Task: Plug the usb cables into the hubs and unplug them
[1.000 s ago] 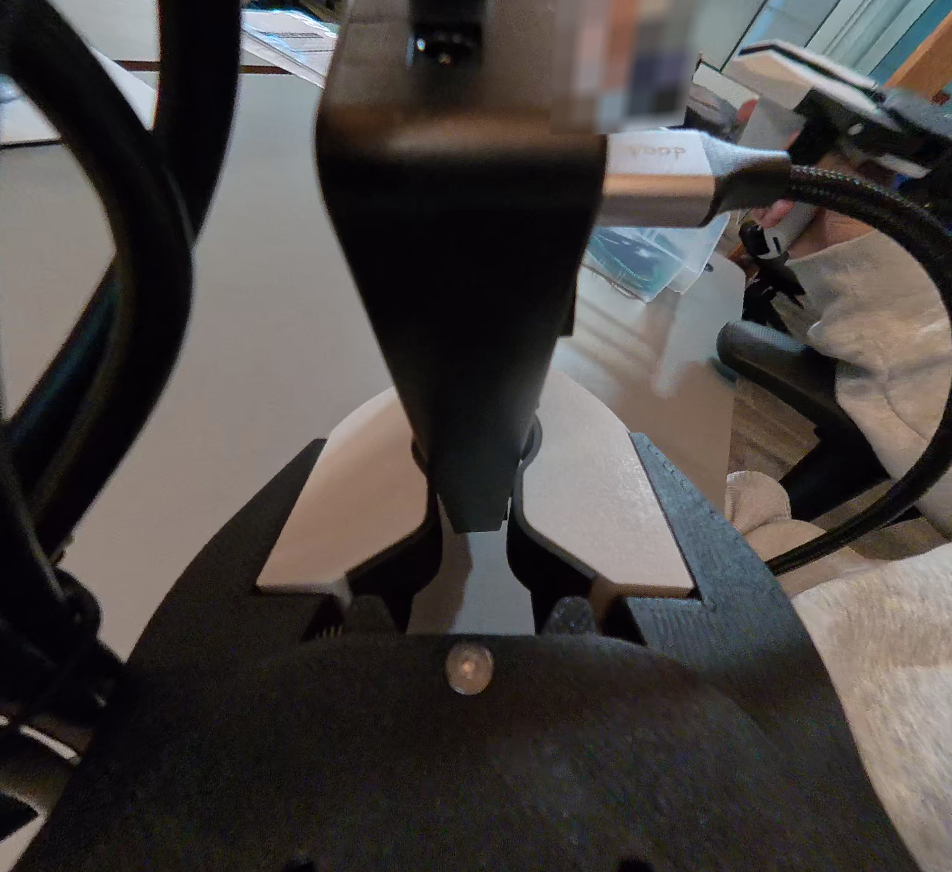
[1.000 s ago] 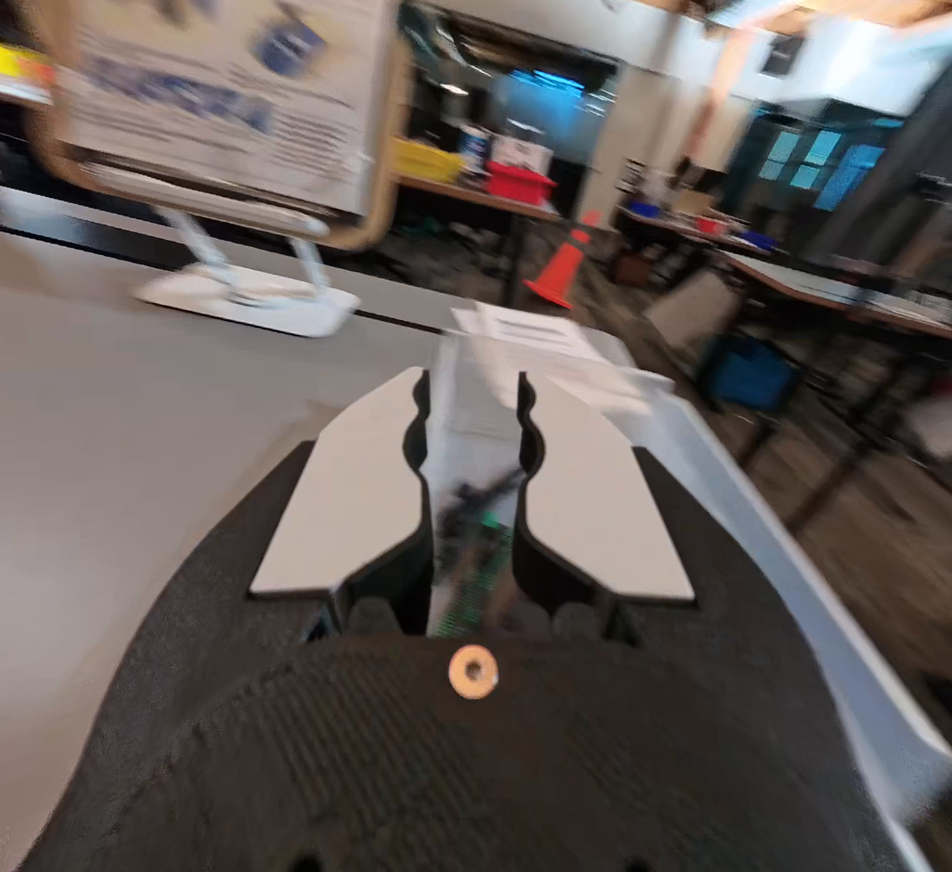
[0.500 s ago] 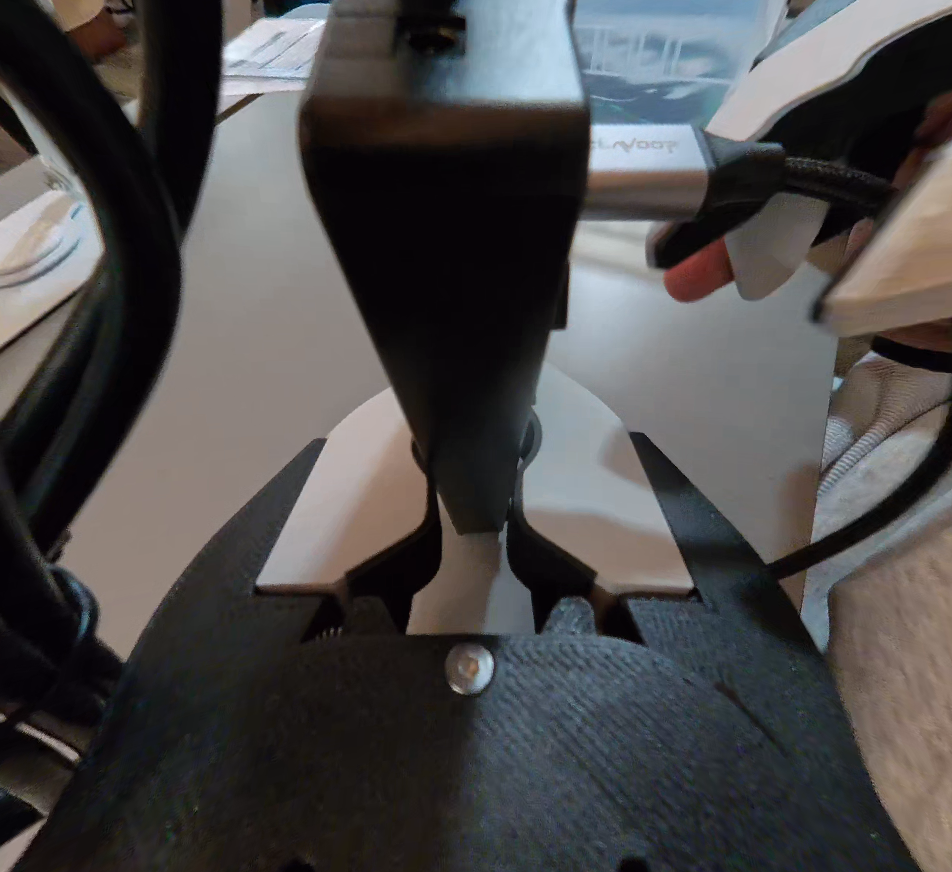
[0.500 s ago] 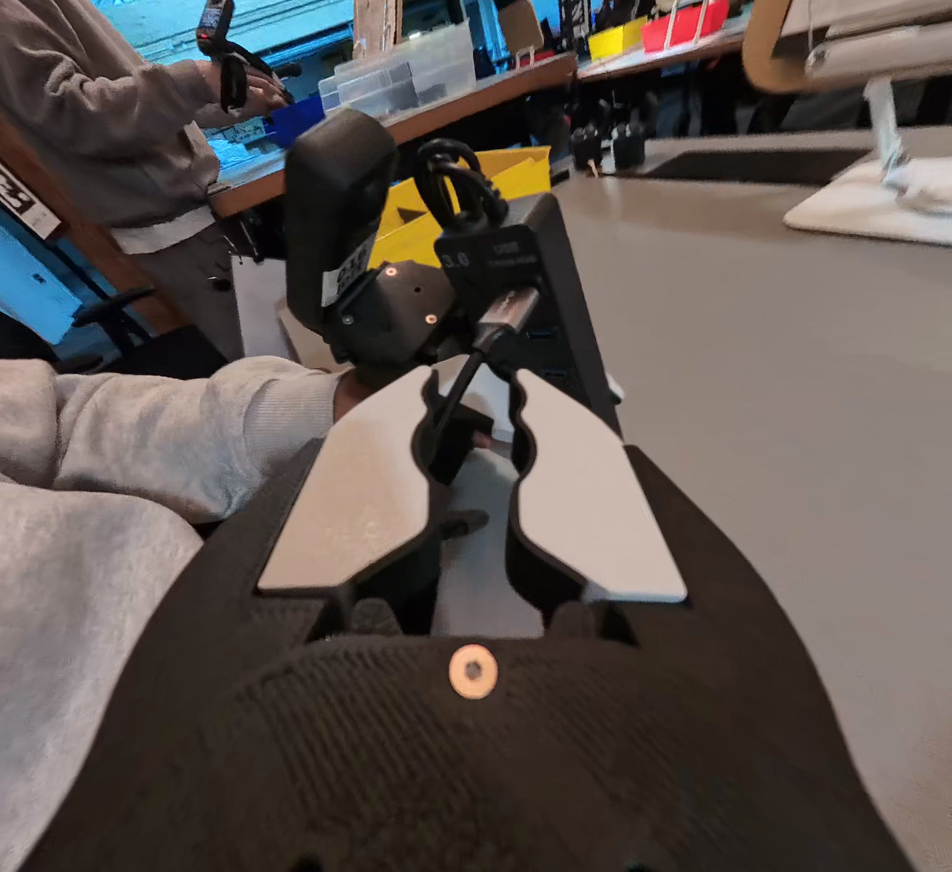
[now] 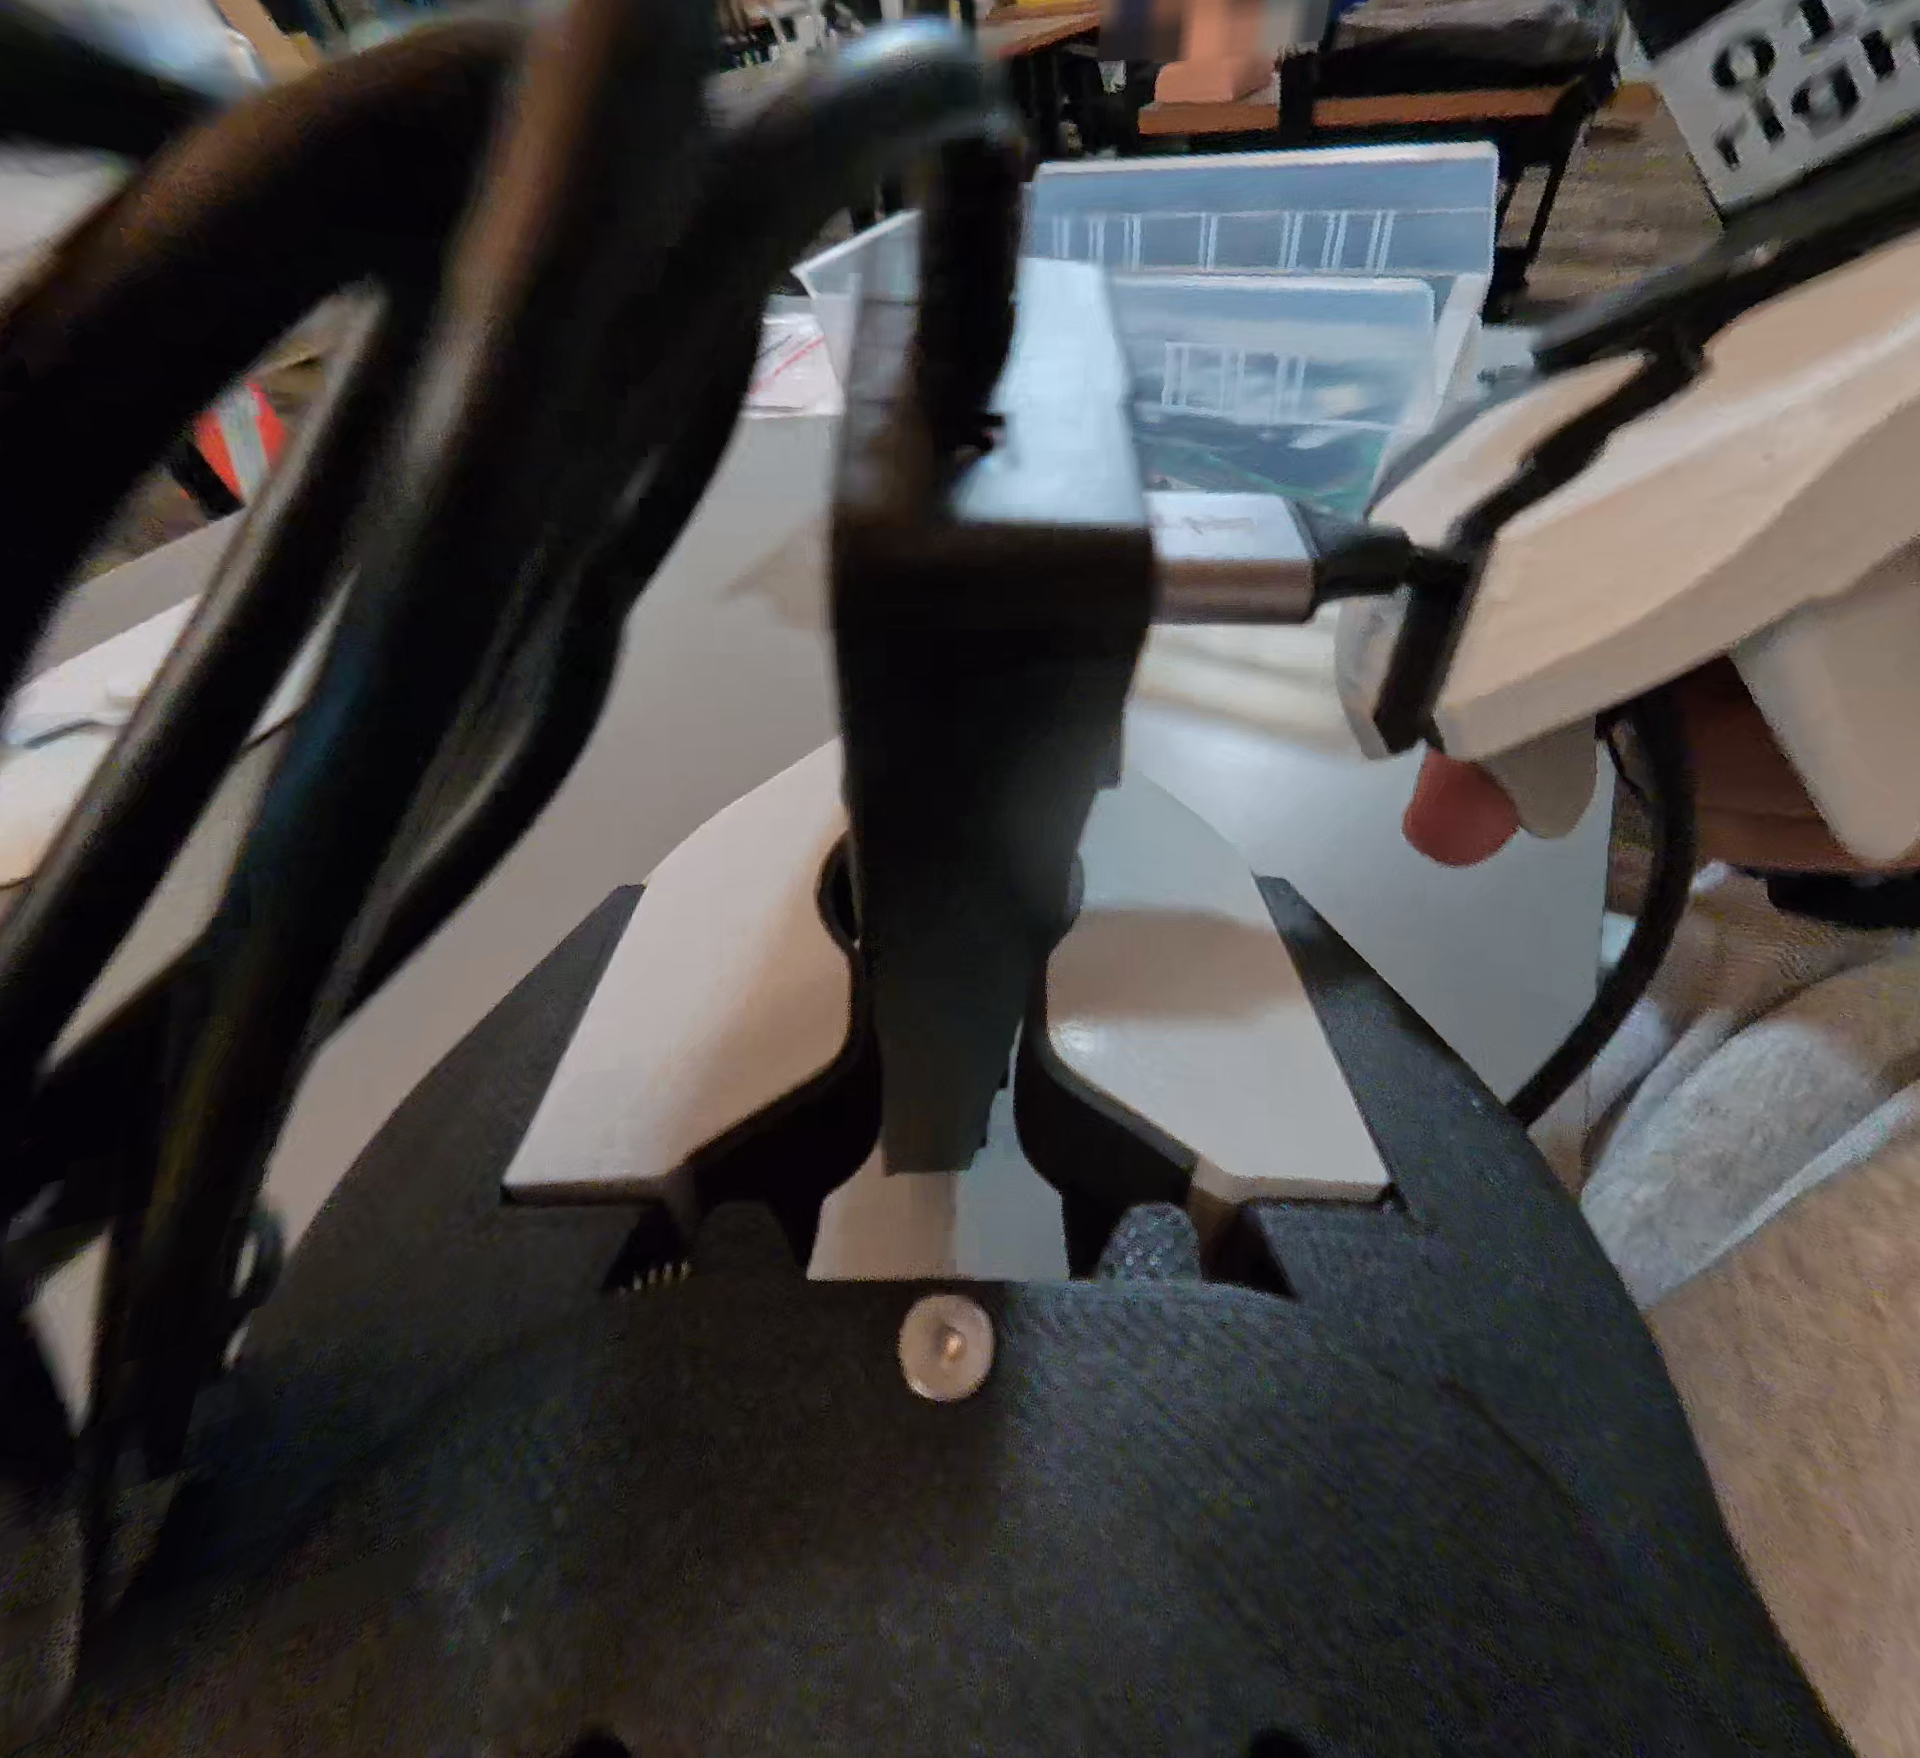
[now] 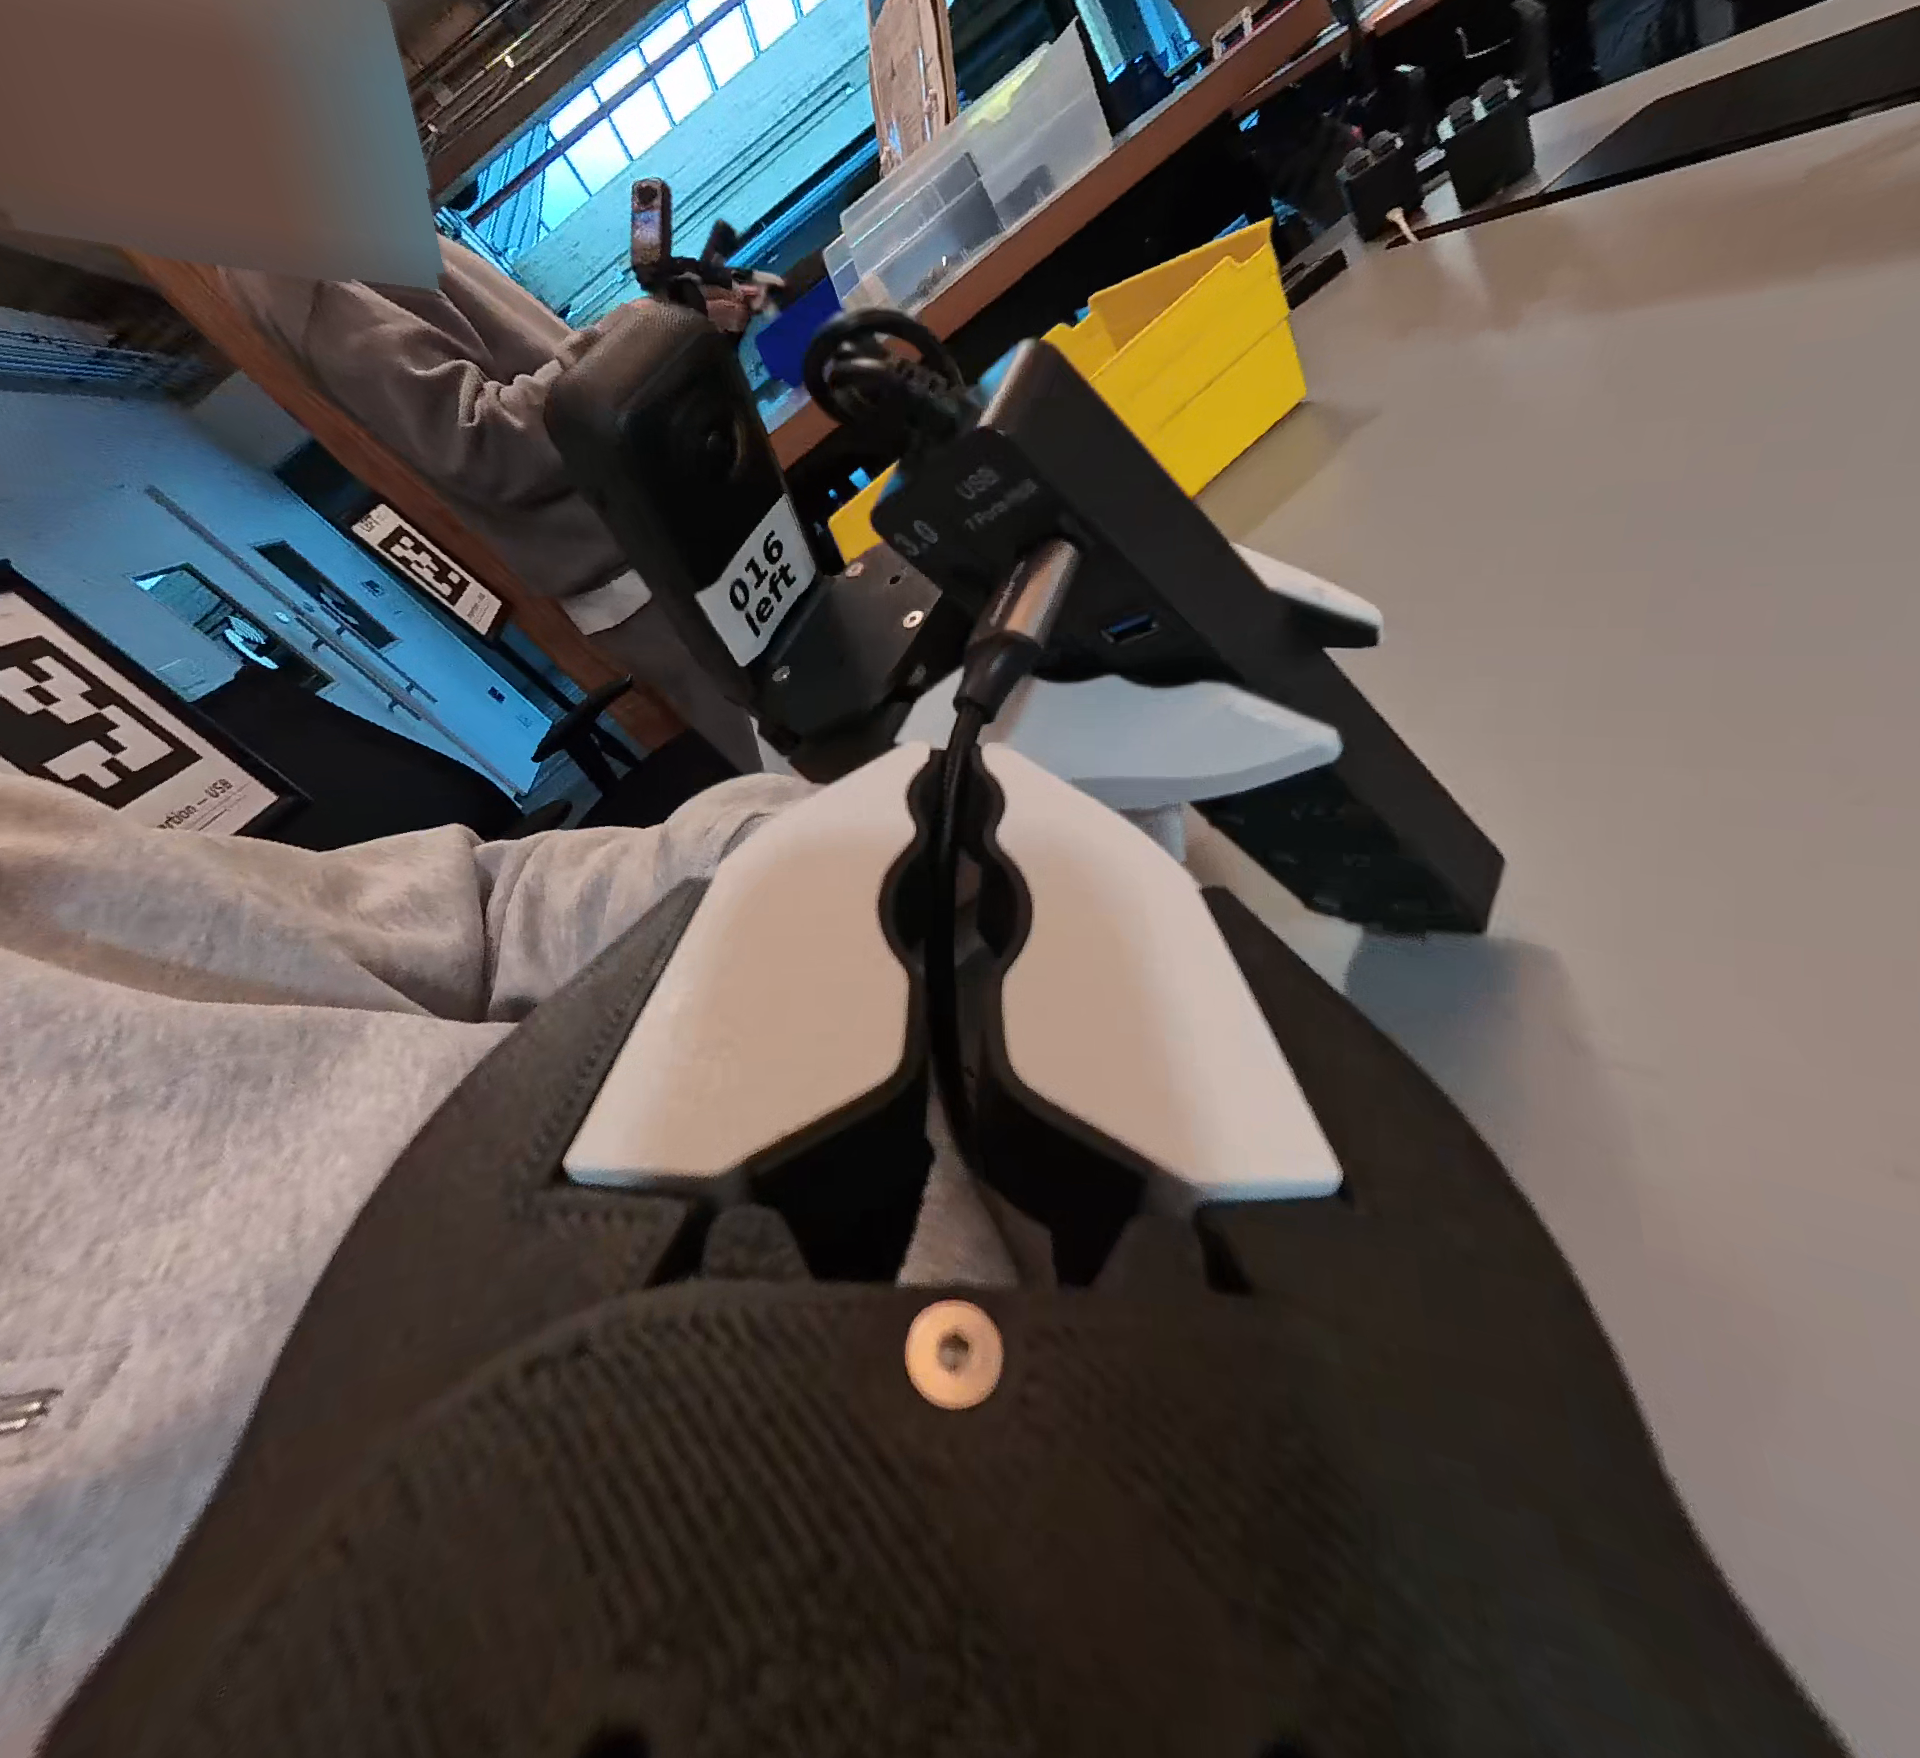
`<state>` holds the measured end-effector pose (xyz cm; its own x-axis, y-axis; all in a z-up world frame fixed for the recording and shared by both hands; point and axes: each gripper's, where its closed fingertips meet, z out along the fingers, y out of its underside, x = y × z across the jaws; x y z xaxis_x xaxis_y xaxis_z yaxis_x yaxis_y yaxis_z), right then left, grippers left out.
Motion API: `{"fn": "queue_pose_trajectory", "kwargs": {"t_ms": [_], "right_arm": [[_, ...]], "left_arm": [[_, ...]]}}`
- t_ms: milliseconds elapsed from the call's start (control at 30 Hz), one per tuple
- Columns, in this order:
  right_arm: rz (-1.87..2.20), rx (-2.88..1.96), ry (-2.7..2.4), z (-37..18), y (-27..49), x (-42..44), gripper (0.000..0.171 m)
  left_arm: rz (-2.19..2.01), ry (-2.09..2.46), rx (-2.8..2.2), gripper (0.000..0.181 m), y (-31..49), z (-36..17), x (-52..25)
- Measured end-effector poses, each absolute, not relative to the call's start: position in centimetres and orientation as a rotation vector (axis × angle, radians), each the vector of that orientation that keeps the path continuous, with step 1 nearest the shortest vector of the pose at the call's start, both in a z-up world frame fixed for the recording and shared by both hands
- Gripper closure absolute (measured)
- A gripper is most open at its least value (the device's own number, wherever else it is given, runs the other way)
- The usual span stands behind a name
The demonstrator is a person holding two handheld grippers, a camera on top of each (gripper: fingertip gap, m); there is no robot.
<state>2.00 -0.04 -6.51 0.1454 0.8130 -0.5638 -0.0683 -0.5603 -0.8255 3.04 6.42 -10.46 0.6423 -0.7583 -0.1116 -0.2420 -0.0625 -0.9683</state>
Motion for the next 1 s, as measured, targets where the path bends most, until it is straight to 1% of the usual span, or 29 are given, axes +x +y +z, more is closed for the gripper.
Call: {"fn": "queue_pose_trajectory", "kwargs": {"t_ms": [200,233,267,300,333,400,433,533,667,767,867,1000], "right_arm": [[1.489,-1.696,-0.704,-6.0,-0.2,1.5,0.167],[1.546,-1.650,-0.773,-5.6,-1.4,1.2,0.168],[1.565,-1.631,-0.835,-5.5,-2.8,0.9,0.168],[1.443,-1.659,-0.859,-6.0,-2.7,0.9,0.168],[1.282,-1.633,-0.881,-5.8,-2.2,1.4,0.168],[1.074,-1.516,-0.901,-3.5,-0.9,3.1,0.168],[1.052,-1.453,-0.893,-2.1,-0.6,4.0,0.168],[1.123,-1.313,-0.746,1.4,0.6,7.4,0.168],[1.161,-1.152,-0.495,5.9,2.9,14.4,0.167],[1.090,-1.038,-0.369,8.9,3.6,20.3,0.168],[0.898,-1.009,-0.310,9.8,4.4,25.1,0.168],[0.667,-1.004,-0.216,9.7,5.7,30.0,0.168]], "left_arm": [[-0.567,0.727,-1.654,0.152,7.1,-9.4,2.3],[-0.562,0.633,-1.677,0.154,8.0,-9.2,1.3],[-0.716,0.480,-1.707,0.154,9.1,-8.7,-0.4],[-0.909,0.323,-1.748,0.154,10.2,-8.6,-2.6],[-0.958,0.241,-1.749,0.153,11.1,-8.5,-4.9],[-0.857,0.221,-1.709,0.154,11.3,-7.8,-8.1],[-0.840,0.237,-1.683,0.154,11.0,-7.1,-8.5],[-0.796,0.326,-1.647,0.154,10.6,-6.6,-7.5],[-0.776,0.434,-1.718,0.154,10.2,-9.0,-5.1],[-0.806,0.458,-1.721,0.154,9.9,-9.3,-4.2],[-0.780,0.489,-1.735,0.153,9.9,-9.9,-3.8],[-0.762,0.530,-1.746,0.152,9.7,-10.4,-3.3]]}}
